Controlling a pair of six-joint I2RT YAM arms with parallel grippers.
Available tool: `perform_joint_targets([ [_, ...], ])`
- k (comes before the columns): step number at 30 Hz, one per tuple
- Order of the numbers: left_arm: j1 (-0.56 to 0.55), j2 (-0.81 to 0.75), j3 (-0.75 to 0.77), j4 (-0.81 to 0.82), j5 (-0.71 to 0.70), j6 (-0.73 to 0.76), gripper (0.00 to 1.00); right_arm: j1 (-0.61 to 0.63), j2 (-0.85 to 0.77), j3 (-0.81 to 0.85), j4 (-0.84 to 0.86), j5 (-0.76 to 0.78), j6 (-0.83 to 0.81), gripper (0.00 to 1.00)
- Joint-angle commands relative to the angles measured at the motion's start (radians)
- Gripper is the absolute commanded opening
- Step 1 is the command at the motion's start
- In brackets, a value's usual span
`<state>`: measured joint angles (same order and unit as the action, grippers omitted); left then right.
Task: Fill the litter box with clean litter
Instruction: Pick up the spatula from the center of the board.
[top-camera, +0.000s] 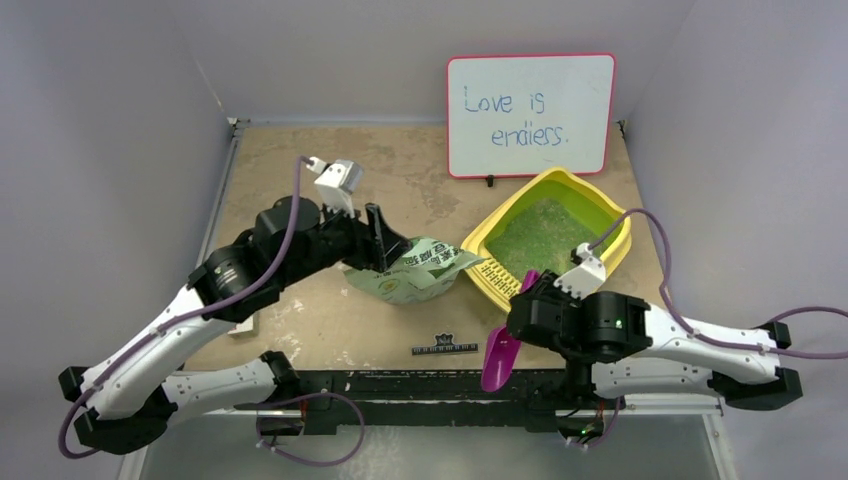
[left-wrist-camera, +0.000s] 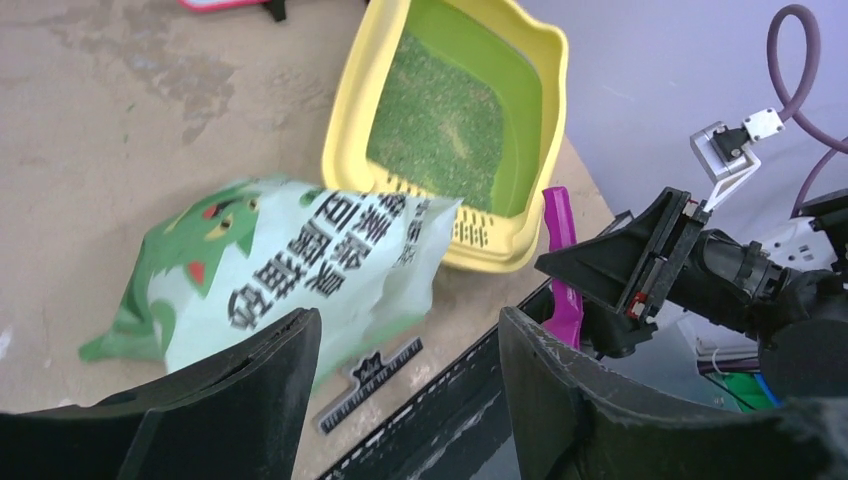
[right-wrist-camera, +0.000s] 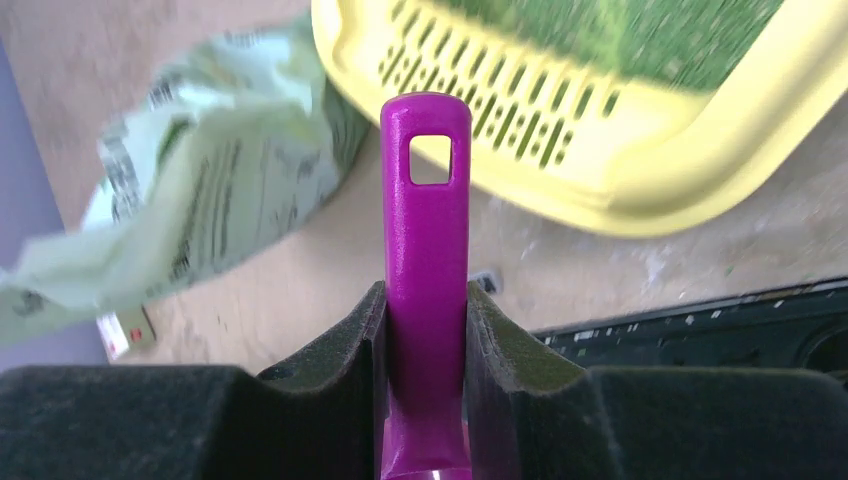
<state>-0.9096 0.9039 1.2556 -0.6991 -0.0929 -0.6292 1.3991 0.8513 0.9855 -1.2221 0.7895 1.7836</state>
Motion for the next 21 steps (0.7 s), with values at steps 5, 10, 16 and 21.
perform_joint_targets([
  [5, 0.001, 0.204, 0.151, 0.221, 0.133, 0.068, 0.65, -0.259, 0.086, 0.260, -0.145, 0.296, -0.192, 0.00],
  [10, 0.000, 0.269, 0.158, 0.323, 0.188, 0.069, 0.65, -0.378, 0.205, 0.435, -0.130, 0.410, -0.358, 0.00],
  [16, -0.001, 0.351, 0.182, 0.405, 0.216, 0.091, 0.65, -0.604, 0.215, 0.488, 0.319, 0.321, -0.878, 0.00],
  [21, -0.016, 0.427, 0.182, 0.505, 0.256, 0.084, 0.64, -0.706, 0.219, 0.516, 0.448, 0.257, -0.947, 0.00],
])
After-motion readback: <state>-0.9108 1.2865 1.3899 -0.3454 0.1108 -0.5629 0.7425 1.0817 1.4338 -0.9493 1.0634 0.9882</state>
